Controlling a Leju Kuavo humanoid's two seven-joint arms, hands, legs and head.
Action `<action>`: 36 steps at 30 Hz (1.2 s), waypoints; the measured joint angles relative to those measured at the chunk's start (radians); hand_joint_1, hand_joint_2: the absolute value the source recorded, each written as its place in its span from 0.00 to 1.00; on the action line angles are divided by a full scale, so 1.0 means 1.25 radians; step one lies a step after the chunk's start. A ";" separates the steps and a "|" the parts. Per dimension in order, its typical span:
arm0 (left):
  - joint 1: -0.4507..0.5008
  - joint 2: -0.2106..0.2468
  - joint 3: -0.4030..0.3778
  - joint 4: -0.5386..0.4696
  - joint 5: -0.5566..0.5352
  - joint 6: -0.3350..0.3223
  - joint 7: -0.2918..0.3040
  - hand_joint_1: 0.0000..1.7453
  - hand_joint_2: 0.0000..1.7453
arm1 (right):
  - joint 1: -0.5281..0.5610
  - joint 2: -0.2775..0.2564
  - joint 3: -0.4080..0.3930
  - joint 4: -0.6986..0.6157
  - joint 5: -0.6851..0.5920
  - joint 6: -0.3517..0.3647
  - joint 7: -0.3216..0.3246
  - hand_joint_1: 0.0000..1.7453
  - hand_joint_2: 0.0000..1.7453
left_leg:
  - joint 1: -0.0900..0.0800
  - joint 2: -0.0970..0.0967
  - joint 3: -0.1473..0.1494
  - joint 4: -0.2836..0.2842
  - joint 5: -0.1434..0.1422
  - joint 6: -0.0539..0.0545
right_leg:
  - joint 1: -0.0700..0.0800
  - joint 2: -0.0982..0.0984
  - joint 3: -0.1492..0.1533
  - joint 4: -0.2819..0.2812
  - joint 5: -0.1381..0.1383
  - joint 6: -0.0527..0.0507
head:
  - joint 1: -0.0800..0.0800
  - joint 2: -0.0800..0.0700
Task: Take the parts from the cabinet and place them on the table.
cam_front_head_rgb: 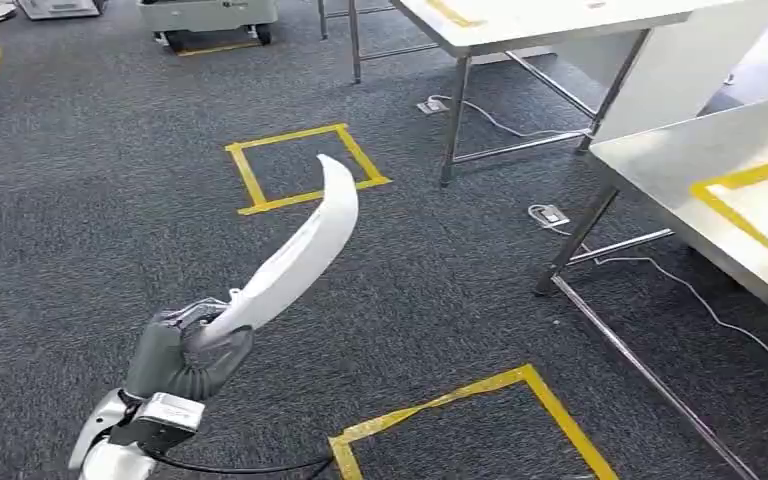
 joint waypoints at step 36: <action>0.011 0.006 0.063 -0.012 0.011 -0.017 -0.023 1.00 1.00 | -0.003 0.006 0.002 0.001 0.026 0.013 0.000 0.00 0.00 | 0.009 -0.004 0.008 0.006 -0.015 -0.025 | 0.001 0.053 0.003 -0.008 0.005 -0.043 | -0.012 0.000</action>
